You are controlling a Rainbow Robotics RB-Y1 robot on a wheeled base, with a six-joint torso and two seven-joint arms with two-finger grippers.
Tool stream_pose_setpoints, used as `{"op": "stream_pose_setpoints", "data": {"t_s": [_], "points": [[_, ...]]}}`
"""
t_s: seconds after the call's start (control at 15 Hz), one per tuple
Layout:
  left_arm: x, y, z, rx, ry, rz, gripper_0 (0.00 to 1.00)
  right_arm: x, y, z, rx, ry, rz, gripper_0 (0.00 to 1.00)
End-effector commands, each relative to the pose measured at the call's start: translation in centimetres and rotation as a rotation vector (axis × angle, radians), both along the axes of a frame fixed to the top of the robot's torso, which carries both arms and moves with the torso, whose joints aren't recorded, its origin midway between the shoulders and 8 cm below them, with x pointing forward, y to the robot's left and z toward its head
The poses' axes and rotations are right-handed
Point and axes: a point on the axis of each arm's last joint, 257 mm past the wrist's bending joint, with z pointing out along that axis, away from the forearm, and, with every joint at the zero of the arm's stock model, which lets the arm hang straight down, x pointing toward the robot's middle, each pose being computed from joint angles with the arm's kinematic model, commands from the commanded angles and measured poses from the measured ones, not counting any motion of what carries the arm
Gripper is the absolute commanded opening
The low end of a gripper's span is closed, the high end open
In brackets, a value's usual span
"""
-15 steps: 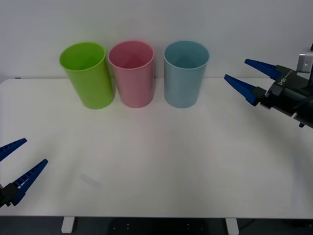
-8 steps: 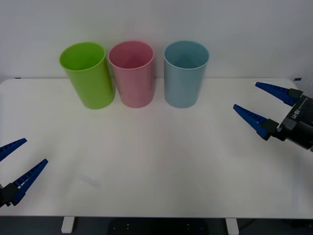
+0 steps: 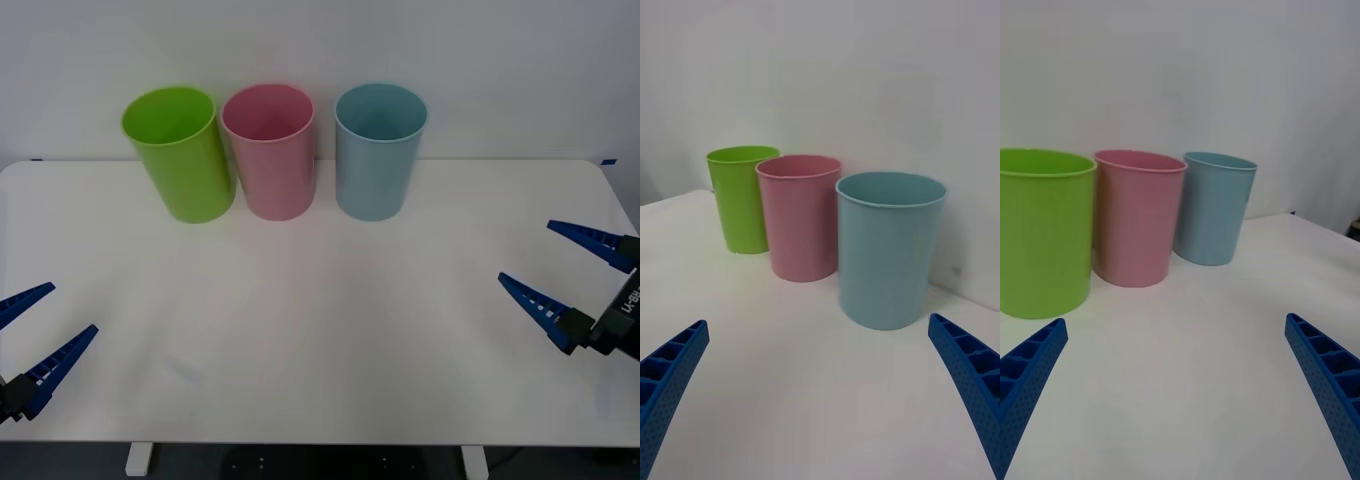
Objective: Grasp the object on the table and drop it into the matching bin: aluminum can to the light blue bin, PET bottle to the pink bin.
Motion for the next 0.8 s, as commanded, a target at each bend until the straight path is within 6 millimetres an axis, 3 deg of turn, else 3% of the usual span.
{"op": "stream_pose_setpoints", "data": {"t_s": [0.07,0.47,0.8], "points": [[0.0,0.0,0.0,0.000,0.000,0.000,1.00,-1.6,-0.7,-0.6,0.006,0.014,-0.019,1.00],[0.0,0.0,0.0,0.000,0.000,0.000,1.00,-4.5,-1.8,-3.7,0.039,0.096,-0.055,1.00],[0.0,0.0,0.0,0.000,0.000,0.000,1.00,-4.7,-1.9,-4.0,0.040,0.106,-0.057,1.00]]}}
